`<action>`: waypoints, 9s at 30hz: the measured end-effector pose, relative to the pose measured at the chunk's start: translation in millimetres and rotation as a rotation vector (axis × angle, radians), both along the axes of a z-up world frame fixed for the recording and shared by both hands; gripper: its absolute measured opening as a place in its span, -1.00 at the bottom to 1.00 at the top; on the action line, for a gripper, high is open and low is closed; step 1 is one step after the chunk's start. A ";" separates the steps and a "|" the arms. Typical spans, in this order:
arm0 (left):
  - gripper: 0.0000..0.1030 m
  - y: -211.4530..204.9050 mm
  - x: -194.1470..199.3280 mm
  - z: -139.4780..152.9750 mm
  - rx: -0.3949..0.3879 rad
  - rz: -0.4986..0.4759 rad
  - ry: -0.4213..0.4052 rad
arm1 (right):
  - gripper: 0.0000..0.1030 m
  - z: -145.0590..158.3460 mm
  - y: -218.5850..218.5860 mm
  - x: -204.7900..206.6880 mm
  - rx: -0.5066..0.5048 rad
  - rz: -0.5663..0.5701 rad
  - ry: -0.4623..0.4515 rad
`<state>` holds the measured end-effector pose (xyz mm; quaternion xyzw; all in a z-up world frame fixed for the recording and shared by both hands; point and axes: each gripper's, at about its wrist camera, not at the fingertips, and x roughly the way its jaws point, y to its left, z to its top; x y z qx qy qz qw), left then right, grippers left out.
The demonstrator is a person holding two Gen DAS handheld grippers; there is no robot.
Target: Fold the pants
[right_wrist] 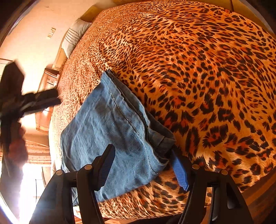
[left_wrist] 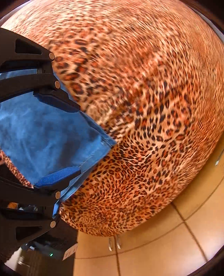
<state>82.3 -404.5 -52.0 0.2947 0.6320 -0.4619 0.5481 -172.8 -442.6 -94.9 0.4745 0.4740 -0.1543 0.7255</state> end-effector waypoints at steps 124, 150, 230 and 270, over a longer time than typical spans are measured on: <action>0.39 -96.1 -22.5 -105.4 0.173 -0.478 -0.151 | 0.53 -25.4 -11.7 -31.3 0.076 -0.154 -0.173; -0.91 -20.1 -25.4 -5.4 -0.083 -0.439 -0.070 | -0.78 19.8 4.6 -14.3 -0.051 -0.022 -0.182; -0.31 401.9 -230.2 18.6 -0.200 1.855 0.538 | -0.05 -45.9 108.4 305.8 0.130 1.264 0.023; -0.40 494.3 -155.3 43.2 0.014 1.840 0.114 | -0.94 -37.0 231.4 329.5 -0.324 1.692 0.008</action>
